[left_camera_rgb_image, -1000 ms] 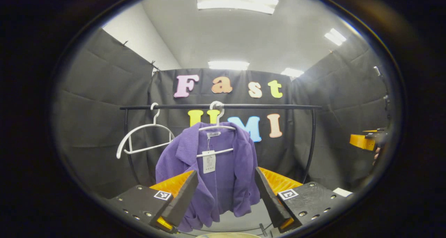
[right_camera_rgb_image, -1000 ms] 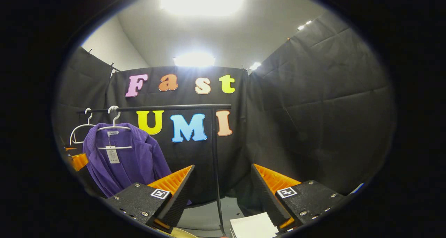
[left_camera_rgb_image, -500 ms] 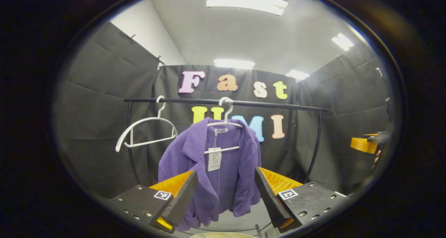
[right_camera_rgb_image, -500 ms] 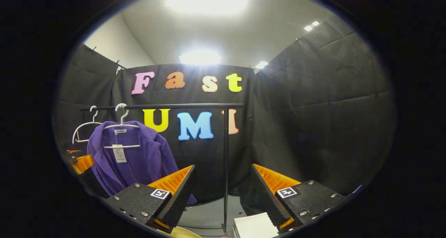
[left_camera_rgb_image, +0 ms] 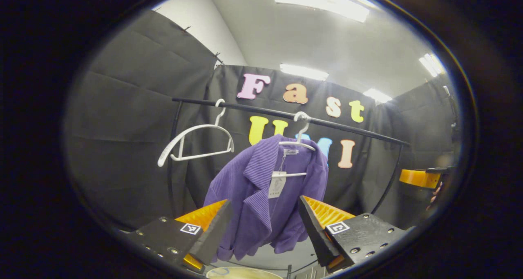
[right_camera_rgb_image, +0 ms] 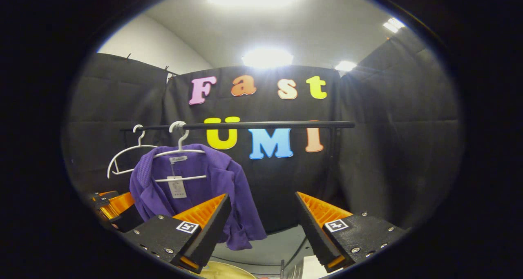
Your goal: Grasp the clothes on the hanger with both hands and then place them into the laundry hamper below.
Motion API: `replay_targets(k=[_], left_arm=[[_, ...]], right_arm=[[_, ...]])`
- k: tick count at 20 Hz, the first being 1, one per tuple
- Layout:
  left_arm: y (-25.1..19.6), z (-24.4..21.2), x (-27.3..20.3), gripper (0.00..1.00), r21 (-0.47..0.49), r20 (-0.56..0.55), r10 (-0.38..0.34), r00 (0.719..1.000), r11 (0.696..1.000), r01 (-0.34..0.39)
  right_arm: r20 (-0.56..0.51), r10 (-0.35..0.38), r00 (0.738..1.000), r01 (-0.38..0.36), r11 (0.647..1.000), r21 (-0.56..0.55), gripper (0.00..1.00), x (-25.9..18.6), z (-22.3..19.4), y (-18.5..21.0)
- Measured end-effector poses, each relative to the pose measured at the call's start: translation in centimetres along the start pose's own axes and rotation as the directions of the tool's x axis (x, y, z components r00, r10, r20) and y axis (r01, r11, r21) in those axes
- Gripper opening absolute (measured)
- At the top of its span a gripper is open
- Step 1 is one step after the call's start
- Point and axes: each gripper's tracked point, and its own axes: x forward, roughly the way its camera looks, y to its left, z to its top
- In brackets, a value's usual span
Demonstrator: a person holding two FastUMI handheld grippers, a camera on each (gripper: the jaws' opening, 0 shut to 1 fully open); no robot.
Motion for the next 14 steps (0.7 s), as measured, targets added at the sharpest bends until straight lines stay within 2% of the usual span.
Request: replay_targets(k=[2,3,5,8,9,11,12,13,14], left_arm=[[0.3,0.5,1.0,0.94,0.006,0.009,0.007,1.0,1.0,-0.007],[0.4,0.6,1.6,0.9,0.009,0.011,0.017,1.0,1.0,-0.017],[0.4,0.3,2.9,0.99,-0.004,-0.004,0.042,0.999,0.999,-0.042],[0.4,0.1,5.5,0.99,-0.03,-0.014,0.059,0.998,0.998,-0.059],[0.5,0.2,6.5,0.94,-0.024,-0.014,0.07,0.997,0.997,-0.07],[0.7,0.0,8.3,0.94,-0.008,-0.023,0.105,0.994,0.994,-0.106],[0.7,-0.5,9.2,0.99,-0.005,-0.03,0.122,0.992,0.992,-0.122],[0.6,-0.9,10.1,0.94,-0.006,-0.04,0.137,0.99,0.991,-0.137],[0.3,-1.4,10.9,0.98,-0.009,-0.046,0.15,0.988,0.989,-0.151]], right_arm=[[0.001,0.038,0.999,-0.038,0.999,-0.017,0.96,1.9,0.5,1.5],[0.003,0.046,0.999,-0.046,0.999,-0.022,0.96,2.7,0.7,2.2],[0.013,0.072,0.997,-0.072,0.997,-0.021,0.95,4.5,0.7,3.8],[0.015,0.106,0.994,-0.106,0.994,0.002,0.96,7.5,-0.1,5.6],[0.018,0.109,0.994,-0.109,0.994,0.008,0.96,8.6,-0.4,5.9],[0.014,0.114,0.993,-0.114,0.993,0.015,0.96,10.9,-1.1,6.4],[0.01,0.12,0.993,-0.12,0.993,0.02,0.95,12.0,-1.6,6.8],[0.003,0.127,0.992,-0.127,0.992,0.026,0.96,13.0,-2.2,7.0],[-0.006,0.134,0.991,-0.134,0.99,0.034,0.96,14.2,-2.8,7.3]])
